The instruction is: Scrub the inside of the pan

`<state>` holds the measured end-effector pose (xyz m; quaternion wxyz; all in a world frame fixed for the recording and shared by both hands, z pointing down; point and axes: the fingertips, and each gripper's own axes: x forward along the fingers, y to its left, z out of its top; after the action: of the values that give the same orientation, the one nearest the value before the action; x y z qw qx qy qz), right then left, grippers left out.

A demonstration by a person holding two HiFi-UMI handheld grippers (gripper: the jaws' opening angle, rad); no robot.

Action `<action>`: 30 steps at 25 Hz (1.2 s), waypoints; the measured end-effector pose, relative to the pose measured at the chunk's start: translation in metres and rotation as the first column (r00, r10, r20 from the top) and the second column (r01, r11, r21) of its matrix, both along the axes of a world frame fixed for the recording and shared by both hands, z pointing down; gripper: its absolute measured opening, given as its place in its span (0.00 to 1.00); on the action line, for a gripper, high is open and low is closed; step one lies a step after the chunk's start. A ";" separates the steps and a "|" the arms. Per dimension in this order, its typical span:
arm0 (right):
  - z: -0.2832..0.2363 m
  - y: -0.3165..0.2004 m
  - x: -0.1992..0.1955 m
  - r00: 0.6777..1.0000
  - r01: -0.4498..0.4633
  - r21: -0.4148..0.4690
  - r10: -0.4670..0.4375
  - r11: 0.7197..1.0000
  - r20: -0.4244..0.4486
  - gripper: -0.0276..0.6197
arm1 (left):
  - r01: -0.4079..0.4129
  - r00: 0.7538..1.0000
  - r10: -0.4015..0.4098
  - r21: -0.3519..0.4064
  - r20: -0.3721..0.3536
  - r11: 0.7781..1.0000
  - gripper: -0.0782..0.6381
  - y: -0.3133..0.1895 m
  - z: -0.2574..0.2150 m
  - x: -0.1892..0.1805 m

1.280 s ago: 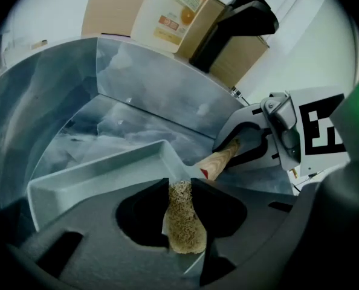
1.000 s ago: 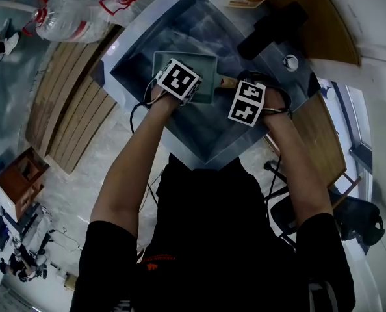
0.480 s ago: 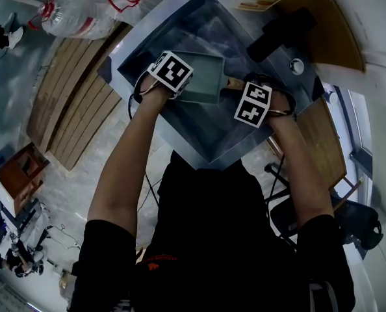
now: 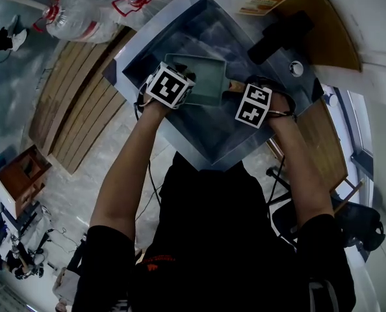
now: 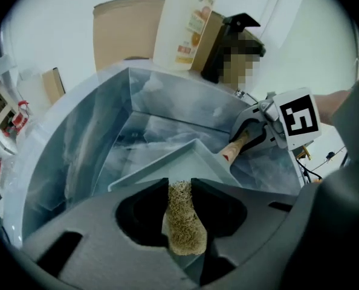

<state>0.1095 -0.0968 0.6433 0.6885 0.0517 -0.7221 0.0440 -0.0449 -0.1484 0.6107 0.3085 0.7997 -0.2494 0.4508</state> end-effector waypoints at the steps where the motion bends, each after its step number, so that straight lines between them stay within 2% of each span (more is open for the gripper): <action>1: -0.002 0.000 0.000 1.000 -0.001 -0.001 0.001 1.000 0.004 0.26 | 0.006 1.000 -0.005 0.020 -0.022 1.000 0.28 0.001 -0.008 0.002; 7: -0.032 -0.004 -0.008 0.996 -0.041 0.026 0.039 0.999 0.083 0.26 | 0.062 0.984 -0.030 0.176 -0.178 0.982 0.28 0.001 -0.077 0.010; 13: -0.087 -0.012 -0.014 0.978 -0.115 0.135 0.089 0.984 0.191 0.17 | 0.138 0.944 -0.017 0.348 -0.329 0.927 0.28 0.001 -0.161 0.011; 19: -0.148 -0.006 -0.026 0.941 -0.192 0.238 0.110 0.952 0.320 0.06 | 0.193 0.914 0.012 0.463 -0.404 0.865 0.28 0.017 -0.225 0.004; 24: -0.197 0.003 -0.039 0.891 -0.265 0.287 0.119 0.921 0.438 0.05 | 0.227 0.887 0.056 0.541 -0.457 0.810 0.28 0.038 -0.266 0.002; 30: -0.256 0.013 -0.055 0.795 -0.366 0.313 0.120 0.876 0.594 0.05 | 0.257 0.859 0.109 0.607 -0.500 0.752 0.28 0.061 -0.306 0.001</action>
<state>0.0545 -0.0834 0.3869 0.4087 0.2751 -0.8702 -0.0064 -0.0441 -0.0873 0.3045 0.0814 0.9342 -0.3339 0.0956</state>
